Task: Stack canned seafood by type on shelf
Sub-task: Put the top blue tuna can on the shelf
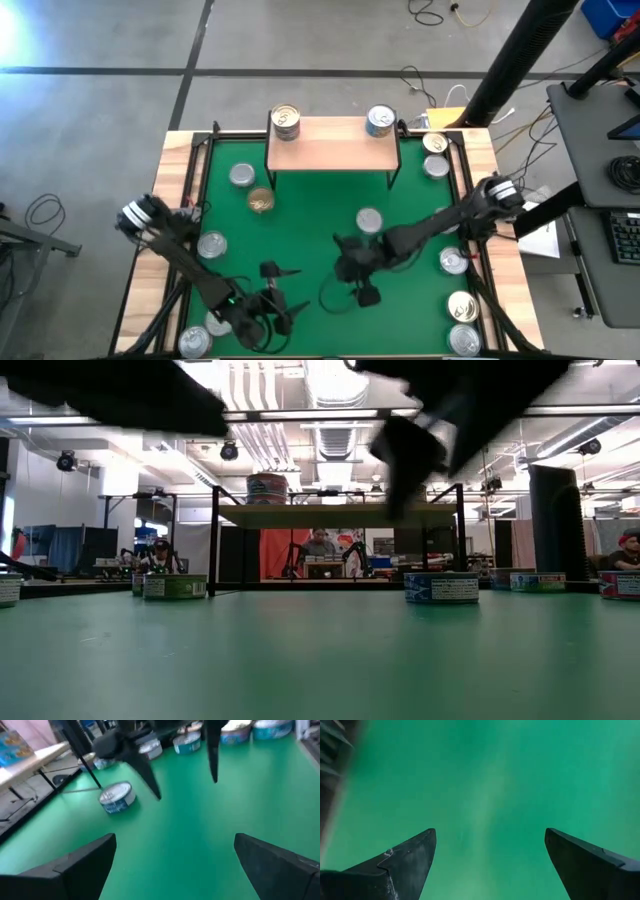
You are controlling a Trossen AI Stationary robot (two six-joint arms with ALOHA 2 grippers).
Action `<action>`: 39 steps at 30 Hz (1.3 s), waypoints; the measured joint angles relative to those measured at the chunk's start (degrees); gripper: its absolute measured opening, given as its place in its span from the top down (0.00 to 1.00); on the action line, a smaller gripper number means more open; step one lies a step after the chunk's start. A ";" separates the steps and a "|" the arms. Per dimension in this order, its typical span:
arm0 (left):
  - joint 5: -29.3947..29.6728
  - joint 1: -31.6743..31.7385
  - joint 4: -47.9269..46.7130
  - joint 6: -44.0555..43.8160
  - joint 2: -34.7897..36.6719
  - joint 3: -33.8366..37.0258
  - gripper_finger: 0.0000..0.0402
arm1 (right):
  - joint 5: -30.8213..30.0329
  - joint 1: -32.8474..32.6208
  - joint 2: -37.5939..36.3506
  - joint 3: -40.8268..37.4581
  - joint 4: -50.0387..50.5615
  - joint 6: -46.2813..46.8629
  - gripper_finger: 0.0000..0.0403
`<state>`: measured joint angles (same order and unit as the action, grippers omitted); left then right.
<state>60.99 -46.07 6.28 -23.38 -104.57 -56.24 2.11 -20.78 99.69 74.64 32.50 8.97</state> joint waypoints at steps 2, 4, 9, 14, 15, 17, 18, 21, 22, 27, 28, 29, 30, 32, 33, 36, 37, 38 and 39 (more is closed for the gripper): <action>1.20 0.13 1.54 0.06 -3.29 -1.28 0.03 | -3.13 -1.98 1.46 1.02 6.49 3.04 0.10; 4.15 0.38 2.39 1.15 -5.48 -3.50 0.03 | -7.27 -3.64 2.65 2.09 13.19 5.54 0.10; 4.28 0.59 2.26 8.55 -6.80 -8.75 0.03 | -20.12 -5.60 2.64 2.35 25.36 11.29 0.10; 4.30 0.00 2.31 12.60 -6.27 -12.33 0.03 | -30.11 -5.45 0.05 1.88 29.59 15.49 0.10; 4.23 -0.23 2.31 12.78 -6.27 -12.60 0.03 | -33.05 -5.46 -0.46 1.77 30.12 15.80 0.10; 4.01 -0.72 2.20 12.02 -6.27 -12.68 0.03 | -39.93 -5.48 -1.28 1.67 31.75 17.82 0.10; 3.72 -1.03 1.93 11.46 -6.27 -12.60 0.03 | -43.06 -5.46 -1.77 1.65 32.89 19.43 0.10; 2.94 -2.43 -0.78 8.52 -6.27 -12.25 0.03 | -46.75 -4.78 -2.98 1.62 36.99 25.92 0.12; 2.88 -2.95 -1.69 7.39 -6.27 -12.25 0.03 | -46.71 -4.56 -3.24 1.48 37.85 28.18 0.14; 2.93 -5.28 -2.22 7.44 -6.27 -12.95 0.03 | -45.32 -4.07 -4.01 -0.32 37.50 33.06 0.39; 2.95 -5.58 -2.19 7.90 -6.27 -13.38 0.03 | -44.83 -3.84 -4.01 -0.78 37.42 33.73 0.45; 2.97 -5.81 -1.89 7.96 -6.27 -13.70 0.03 | -44.11 -3.41 -4.01 -1.29 37.23 34.08 0.51; 2.97 -6.06 -1.87 8.03 -6.27 -14.05 0.03 | -43.52 -2.79 -4.01 -1.99 37.06 34.29 0.57; 2.75 -6.31 -1.96 7.98 -6.27 -14.42 0.03 | -43.37 -1.27 -4.01 -3.78 37.07 34.68 0.68; 2.38 -6.31 -1.95 7.76 -6.27 -14.46 0.03 | -43.53 -0.38 -4.01 -4.82 37.06 35.04 0.73; -0.12 -6.28 -1.92 7.42 -6.27 -14.14 0.03 | -45.07 2.41 -4.01 -8.05 35.40 36.19 0.86; -0.46 -6.28 -2.02 7.29 -6.27 -13.86 0.03 | -45.50 3.17 -4.01 -9.18 34.00 36.42 0.90; -0.50 -6.27 -2.18 6.73 -6.32 -13.67 0.03 | -45.86 3.88 -3.99 -10.27 32.06 36.44 0.93; -0.44 -6.22 -2.20 5.83 -6.41 -13.55 0.03 | -46.11 4.48 -3.99 -11.40 29.76 36.14 0.95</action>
<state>60.55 -52.29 4.08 -17.55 -110.99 -69.78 -44.00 -16.30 95.70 63.25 62.25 45.11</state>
